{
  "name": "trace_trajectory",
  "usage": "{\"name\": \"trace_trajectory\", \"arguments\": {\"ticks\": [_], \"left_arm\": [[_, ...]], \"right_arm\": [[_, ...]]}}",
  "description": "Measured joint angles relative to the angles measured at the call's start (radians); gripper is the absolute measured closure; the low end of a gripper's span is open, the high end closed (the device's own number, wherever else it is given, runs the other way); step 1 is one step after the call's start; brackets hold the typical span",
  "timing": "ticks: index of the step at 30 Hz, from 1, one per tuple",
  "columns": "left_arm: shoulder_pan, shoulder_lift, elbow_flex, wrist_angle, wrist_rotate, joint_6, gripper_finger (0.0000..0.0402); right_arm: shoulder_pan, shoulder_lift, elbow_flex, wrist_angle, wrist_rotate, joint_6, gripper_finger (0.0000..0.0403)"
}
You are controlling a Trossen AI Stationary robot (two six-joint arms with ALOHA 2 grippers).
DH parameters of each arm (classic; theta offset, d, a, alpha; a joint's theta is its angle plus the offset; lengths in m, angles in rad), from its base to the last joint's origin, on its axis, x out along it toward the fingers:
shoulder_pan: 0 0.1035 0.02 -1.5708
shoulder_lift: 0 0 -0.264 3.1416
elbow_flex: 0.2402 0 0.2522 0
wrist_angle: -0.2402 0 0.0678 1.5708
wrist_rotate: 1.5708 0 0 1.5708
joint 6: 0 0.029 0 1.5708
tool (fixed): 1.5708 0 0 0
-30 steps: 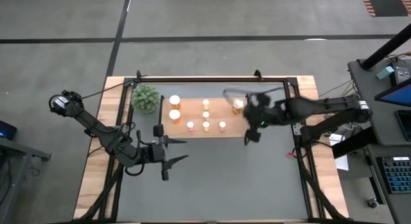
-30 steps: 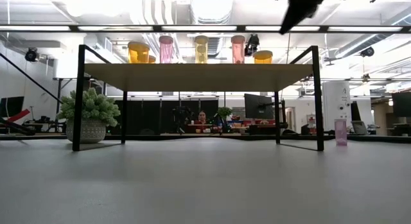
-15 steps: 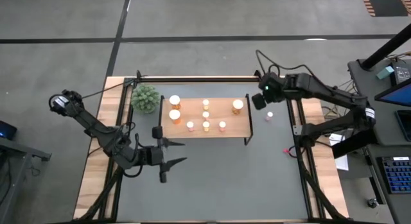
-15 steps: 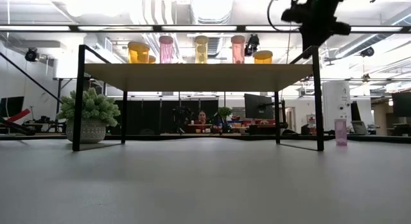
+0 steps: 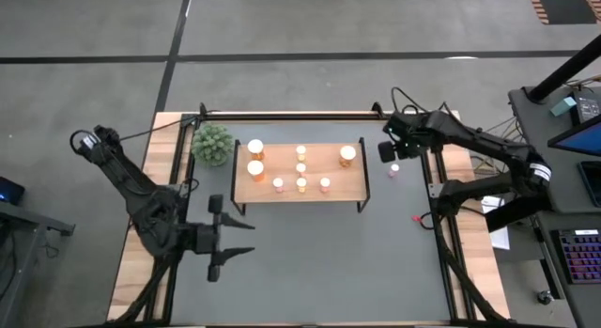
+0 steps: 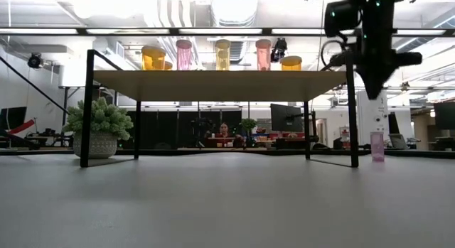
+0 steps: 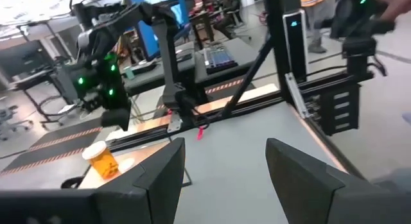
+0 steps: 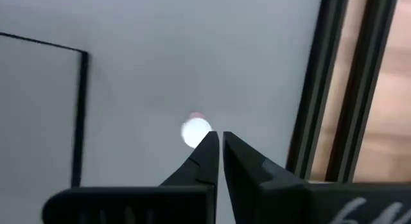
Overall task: Pick and place medicine bottles onto shelf by color
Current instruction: Put the purple pill bottle on the shelf aligned with the other purple pill bottle
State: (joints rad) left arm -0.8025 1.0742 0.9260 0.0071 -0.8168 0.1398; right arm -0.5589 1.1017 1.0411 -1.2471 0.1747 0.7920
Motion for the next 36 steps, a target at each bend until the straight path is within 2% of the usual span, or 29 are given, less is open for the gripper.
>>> {"name": "trace_trajectory", "arguments": {"ticks": [4, 14, 19, 25, 36], "left_arm": [[-0.028, -0.013, 0.000, -0.002, 0.000, 0.003, 0.0201], [-0.044, -0.024, -0.002, -0.044, -0.001, 0.003, 0.0201], [-0.045, -0.024, -0.002, -0.050, -0.001, 0.002, 0.0201], [-0.045, -0.024, -0.002, -0.053, -0.001, -0.001, 0.0201], [-0.045, -0.024, -0.002, -0.052, -0.001, -0.001, 0.0201]], "right_arm": [[0.002, 0.006, -0.067, 0.001, -0.011, 0.078, 0.0362], [0.002, 0.013, -0.119, 0.086, -0.025, 0.106, 0.0220], [0.002, 0.013, -0.150, 0.157, -0.026, 0.120, 0.0173], [0.002, 0.013, -0.225, 0.204, -0.026, 0.141, 0.0156], [0.002, 0.014, -0.330, 0.359, -0.045, 0.154, 0.0173]]}}
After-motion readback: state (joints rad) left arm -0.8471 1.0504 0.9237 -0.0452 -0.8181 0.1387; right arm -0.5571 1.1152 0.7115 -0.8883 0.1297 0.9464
